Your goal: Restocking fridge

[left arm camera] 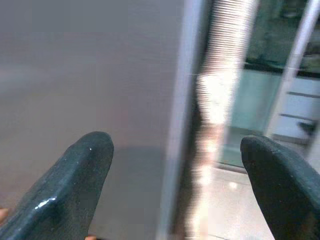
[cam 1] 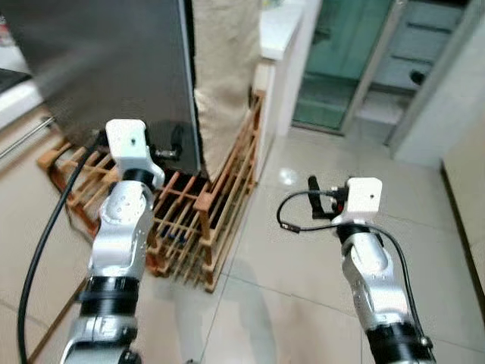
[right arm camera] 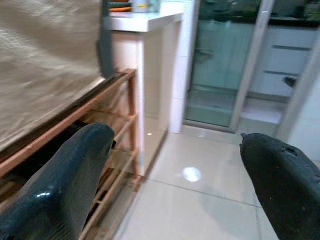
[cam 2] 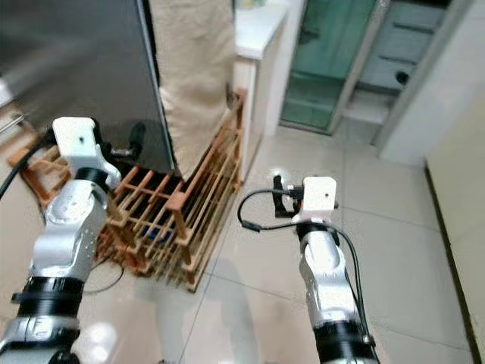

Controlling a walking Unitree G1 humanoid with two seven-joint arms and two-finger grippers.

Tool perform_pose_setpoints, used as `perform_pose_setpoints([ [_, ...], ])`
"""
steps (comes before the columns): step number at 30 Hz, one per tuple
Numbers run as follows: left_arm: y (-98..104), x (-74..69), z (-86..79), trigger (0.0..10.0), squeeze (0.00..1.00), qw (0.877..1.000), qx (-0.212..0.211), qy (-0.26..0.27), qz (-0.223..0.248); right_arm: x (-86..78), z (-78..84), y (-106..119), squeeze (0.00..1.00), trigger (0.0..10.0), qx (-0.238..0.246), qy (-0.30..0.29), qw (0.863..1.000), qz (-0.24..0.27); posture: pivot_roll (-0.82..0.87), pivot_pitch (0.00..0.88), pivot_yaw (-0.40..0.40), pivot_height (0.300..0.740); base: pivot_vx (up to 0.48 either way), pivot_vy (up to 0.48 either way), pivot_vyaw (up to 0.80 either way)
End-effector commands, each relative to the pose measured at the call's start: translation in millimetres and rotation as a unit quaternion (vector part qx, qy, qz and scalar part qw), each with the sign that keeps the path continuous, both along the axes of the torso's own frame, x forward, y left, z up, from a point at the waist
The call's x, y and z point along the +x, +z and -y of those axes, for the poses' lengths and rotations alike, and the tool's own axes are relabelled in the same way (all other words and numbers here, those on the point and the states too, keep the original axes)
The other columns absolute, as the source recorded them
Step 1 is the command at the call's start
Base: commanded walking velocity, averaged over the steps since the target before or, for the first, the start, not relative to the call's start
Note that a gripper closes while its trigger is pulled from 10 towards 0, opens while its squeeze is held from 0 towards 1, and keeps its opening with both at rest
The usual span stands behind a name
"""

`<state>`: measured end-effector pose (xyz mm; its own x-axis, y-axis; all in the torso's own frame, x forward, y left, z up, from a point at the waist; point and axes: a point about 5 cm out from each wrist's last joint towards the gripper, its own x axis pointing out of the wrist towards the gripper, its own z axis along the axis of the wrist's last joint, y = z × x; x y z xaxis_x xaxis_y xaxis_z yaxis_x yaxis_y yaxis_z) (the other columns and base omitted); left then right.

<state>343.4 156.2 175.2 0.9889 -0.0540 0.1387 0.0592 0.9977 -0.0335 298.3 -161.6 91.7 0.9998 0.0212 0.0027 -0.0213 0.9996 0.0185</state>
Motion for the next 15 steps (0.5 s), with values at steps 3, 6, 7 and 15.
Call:
perform_pose_setpoints([
  [3, 2, 5.6, 5.4, 10.0, 0.00, 1.000, -0.005, -0.004, -0.009, 1.4, 0.7, 4, 0.00, 10.0, -0.002, -0.003, 1.000, 0.010, -0.11, 0.000, 0.010, 0.740, 0.000, 0.000, 0.00],
  [6, 5, 8.4, 9.8, 10.0, 0.00, 1.000, -0.007, -0.013, -0.001, 1.8, 0.3, 4, 0.00, 10.0, -0.002, -0.006, 1.000, 0.012, -0.12, 0.000, 0.018, 0.740, 0.000, 0.000, 0.00],
  [7, 5, 8.8, 10.8, 10.0, 0.00, 1.000, -0.006, -0.015, -0.001, 1.7, 0.0, 5, 0.00, 10.0, -0.001, -0.006, 1.000, 0.013, -0.12, 0.000, 0.020, 0.740, 0.000, 0.000, 0.00],
  [15, 8, 9.1, 23.6, 10.0, 0.00, 0.999, -0.009, -0.041, 0.008, 1.9, 0.0, 15, 0.00, 10.0, -0.003, -0.021, 0.999, 0.044, -0.12, 0.000, 0.029, 0.740, 0.000, 0.000, 0.00],
])
